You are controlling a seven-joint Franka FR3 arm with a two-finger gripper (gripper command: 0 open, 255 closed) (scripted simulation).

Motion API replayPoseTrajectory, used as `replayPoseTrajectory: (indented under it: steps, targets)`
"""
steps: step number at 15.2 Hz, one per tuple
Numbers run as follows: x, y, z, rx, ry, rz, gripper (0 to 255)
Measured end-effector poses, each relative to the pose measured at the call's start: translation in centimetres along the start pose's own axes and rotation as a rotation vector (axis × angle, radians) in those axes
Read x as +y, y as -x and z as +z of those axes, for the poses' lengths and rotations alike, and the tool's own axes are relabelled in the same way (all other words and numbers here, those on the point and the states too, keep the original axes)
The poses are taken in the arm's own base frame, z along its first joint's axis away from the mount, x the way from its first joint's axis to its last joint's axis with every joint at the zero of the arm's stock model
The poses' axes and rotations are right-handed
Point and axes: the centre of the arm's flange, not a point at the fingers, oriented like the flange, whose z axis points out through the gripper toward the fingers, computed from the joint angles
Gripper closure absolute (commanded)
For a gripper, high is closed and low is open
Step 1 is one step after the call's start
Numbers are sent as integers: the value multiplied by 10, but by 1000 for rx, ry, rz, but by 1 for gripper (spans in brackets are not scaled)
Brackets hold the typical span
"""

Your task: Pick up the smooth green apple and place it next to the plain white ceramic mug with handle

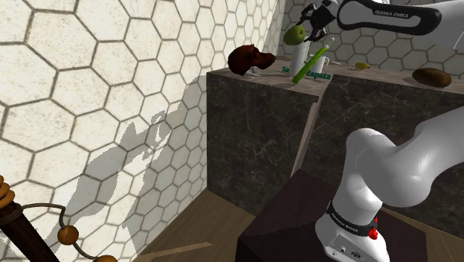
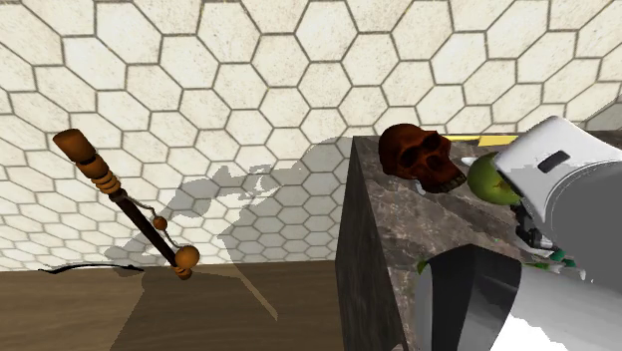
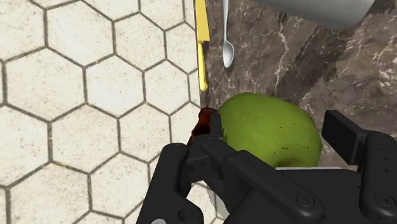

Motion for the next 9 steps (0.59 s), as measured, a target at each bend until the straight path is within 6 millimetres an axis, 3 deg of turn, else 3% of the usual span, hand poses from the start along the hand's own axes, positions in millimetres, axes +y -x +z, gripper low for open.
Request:
replayPoseTrajectory:
  steps: [9]
  targets:
    - [-16,119,19,-1,0,0,255]
